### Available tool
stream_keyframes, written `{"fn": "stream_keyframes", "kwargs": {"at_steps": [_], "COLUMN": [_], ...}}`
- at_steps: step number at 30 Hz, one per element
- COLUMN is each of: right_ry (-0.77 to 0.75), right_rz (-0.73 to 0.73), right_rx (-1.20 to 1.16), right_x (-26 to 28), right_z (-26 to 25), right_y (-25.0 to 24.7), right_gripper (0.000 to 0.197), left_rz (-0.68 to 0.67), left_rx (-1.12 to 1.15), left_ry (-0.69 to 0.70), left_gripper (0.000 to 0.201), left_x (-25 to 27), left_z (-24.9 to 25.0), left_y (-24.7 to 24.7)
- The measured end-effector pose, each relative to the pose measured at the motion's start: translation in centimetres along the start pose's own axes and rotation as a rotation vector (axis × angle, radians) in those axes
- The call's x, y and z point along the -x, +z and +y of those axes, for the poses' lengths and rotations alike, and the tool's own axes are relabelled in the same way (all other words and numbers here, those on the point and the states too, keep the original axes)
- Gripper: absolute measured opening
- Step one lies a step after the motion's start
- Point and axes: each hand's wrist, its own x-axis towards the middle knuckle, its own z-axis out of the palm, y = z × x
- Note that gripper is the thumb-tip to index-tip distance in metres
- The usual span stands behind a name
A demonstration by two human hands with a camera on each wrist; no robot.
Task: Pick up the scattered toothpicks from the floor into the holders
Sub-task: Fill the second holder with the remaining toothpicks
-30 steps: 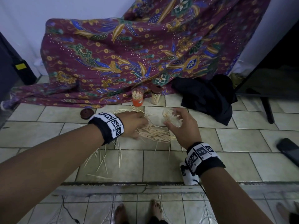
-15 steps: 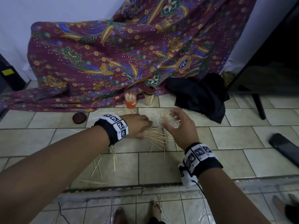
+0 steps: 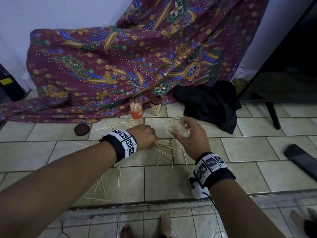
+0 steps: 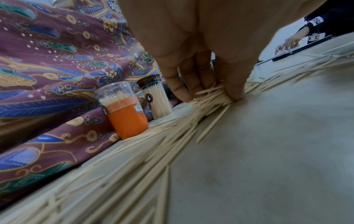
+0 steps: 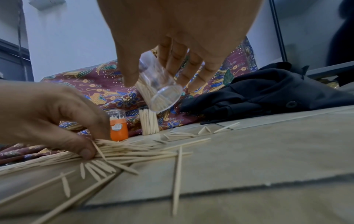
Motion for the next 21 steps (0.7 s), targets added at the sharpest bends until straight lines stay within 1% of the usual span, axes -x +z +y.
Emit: {"fn": "stream_keyframes", "kwargs": {"at_steps": [5, 11, 17, 21], "right_ry": [0.009, 0.006, 0.012, 0.007], "right_rz": [-0.001, -0.005, -0.018, -0.021], "right_rx": [0.003, 0.012, 0.018, 0.016], "right_x": [-0.1, -0.3, -0.8, -1.2], "right_z": [0.1, 0.3, 0.3, 0.2], "right_y": [-0.4, -0.4, -0.2, 0.1], "right_gripper": [0.045, 0.045, 0.046, 0.046], "left_rz": [-0.016, -0.033, -0.022, -0.077], "left_rx": [0.049, 0.105, 0.276, 0.388], "left_ry": [-0.058, -0.086, -0.120, -0.209], "left_gripper": [0.027, 0.025, 0.025, 0.022], "left_x": [-0.4, -0.6, -0.4, 0.0], "left_z": [0.2, -0.3, -1.9, -3.2], "left_y": [-0.1, -0.3, -1.0, -2.4]}}
